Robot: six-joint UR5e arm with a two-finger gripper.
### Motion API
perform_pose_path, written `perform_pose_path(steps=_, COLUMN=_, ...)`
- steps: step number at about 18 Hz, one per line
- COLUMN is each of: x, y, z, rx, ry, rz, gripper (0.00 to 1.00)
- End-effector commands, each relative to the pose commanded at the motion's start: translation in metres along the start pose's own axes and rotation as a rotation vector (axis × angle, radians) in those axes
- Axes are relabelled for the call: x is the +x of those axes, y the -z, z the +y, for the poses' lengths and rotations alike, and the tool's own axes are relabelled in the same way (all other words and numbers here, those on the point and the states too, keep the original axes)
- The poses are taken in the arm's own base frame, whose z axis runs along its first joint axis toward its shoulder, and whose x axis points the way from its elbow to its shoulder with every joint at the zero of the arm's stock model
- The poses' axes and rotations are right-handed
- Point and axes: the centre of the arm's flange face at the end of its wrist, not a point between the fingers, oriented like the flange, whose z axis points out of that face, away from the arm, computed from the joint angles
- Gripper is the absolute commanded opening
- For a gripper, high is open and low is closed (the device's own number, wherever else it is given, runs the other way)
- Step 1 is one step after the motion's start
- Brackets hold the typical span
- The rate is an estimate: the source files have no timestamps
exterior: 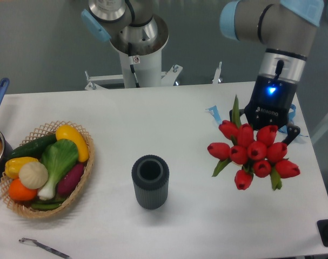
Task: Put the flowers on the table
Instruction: 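Carry the red tulips toward the table beside the black vase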
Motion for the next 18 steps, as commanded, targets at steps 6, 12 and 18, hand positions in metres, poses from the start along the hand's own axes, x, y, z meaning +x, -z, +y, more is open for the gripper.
perform_pose_path(steps=6, x=0.003, y=-0.042, z=0.016, rx=-0.196, ry=-0.096, rz=0.000, gripper=0.40)
perform_pose_path(steps=12, x=0.006, y=-0.076, z=0.036, rx=-0.362, ry=-0.177, rz=0.021, gripper=0.40)
perform_pose_path(steps=18, x=0.021, y=-0.127, z=0.049, rx=-0.490, ry=-0.228, rz=0.069, gripper=0.40)
